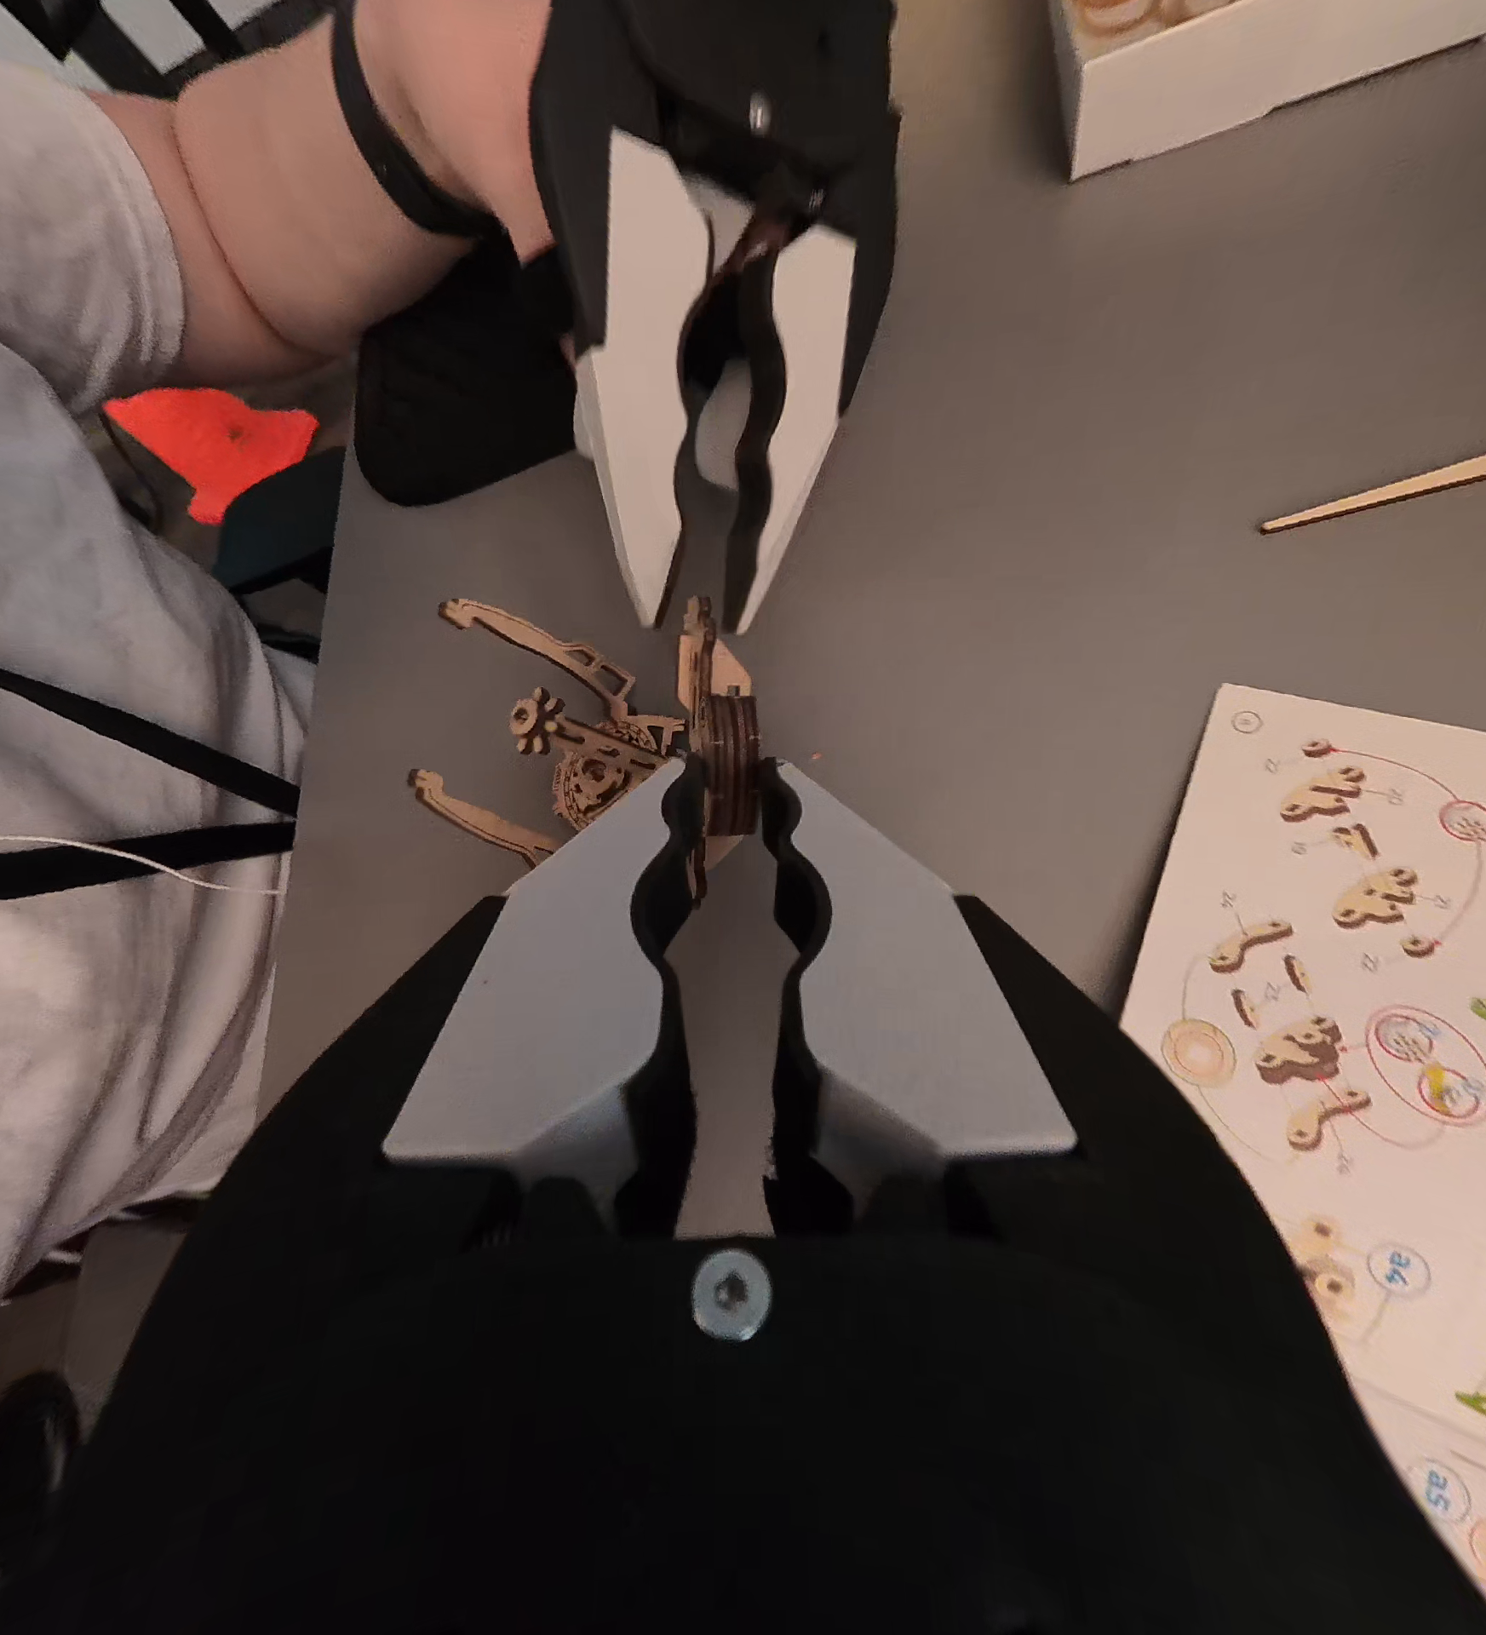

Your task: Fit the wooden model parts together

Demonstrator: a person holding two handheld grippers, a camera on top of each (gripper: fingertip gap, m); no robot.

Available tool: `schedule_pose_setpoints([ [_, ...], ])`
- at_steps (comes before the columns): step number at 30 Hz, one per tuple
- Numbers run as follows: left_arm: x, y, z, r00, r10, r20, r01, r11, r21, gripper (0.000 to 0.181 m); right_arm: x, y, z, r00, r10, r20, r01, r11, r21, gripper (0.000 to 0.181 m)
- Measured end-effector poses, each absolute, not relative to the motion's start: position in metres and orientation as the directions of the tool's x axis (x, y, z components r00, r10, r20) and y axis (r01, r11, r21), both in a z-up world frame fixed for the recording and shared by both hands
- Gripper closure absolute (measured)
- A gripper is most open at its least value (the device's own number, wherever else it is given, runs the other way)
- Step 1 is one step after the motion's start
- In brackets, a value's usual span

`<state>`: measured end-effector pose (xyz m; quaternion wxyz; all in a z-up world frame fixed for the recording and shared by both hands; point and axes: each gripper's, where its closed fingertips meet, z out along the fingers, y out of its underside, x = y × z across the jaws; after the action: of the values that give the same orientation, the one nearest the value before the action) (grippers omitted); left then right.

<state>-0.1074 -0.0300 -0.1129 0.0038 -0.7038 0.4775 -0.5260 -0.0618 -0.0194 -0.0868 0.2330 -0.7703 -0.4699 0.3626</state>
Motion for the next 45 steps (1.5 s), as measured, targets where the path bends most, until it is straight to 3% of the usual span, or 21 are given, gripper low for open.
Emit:
schedule_pose_setpoints([
  [11,-0.1,-0.058,-0.139,0.039,-0.536,0.843,-0.754,-0.57,-0.327,0.154,-0.058,-0.022,-0.077,0.284,0.904,-0.321,0.55,-0.428,-0.717,0.17],
  [21,-0.096,-0.07,-0.139,0.013,-0.365,0.931,-0.766,-0.602,-0.225,0.181,-0.057,-0.024,-0.078,0.278,0.908,-0.315,0.557,-0.419,-0.717,0.17],
  [24,-0.095,-0.074,-0.135,-0.041,-0.409,0.912,-0.767,-0.571,-0.291,0.181,-0.056,-0.027,-0.075,0.267,0.906,-0.329,0.541,-0.424,-0.727,0.17],
  [26,-0.095,-0.074,-0.133,-0.111,-0.508,0.854,-0.756,-0.515,-0.404,0.181,-0.059,-0.032,-0.071,0.243,0.89,-0.385,0.51,-0.455,-0.73,0.17],
  [32,-0.09,-0.051,-0.128,-0.142,-0.719,0.68,-0.679,-0.429,-0.595,0.181,-0.061,-0.039,-0.082,0.231,0.865,-0.446,0.587,-0.49,-0.644,0.17],
  [39,-0.088,-0.03,-0.121,-0.107,-0.893,0.438,-0.581,-0.301,-0.756,0.181,-0.069,-0.044,-0.077,0.156,0.987,-0.046,0.666,-0.14,-0.733,0.17],
  [45,-0.086,-0.025,-0.113,-0.11,-0.987,0.118,-0.537,-0.041,-0.842,0.181,-0.071,-0.037,-0.077,0.074,0.935,0.348,0.711,0.195,-0.676,0.17],
])
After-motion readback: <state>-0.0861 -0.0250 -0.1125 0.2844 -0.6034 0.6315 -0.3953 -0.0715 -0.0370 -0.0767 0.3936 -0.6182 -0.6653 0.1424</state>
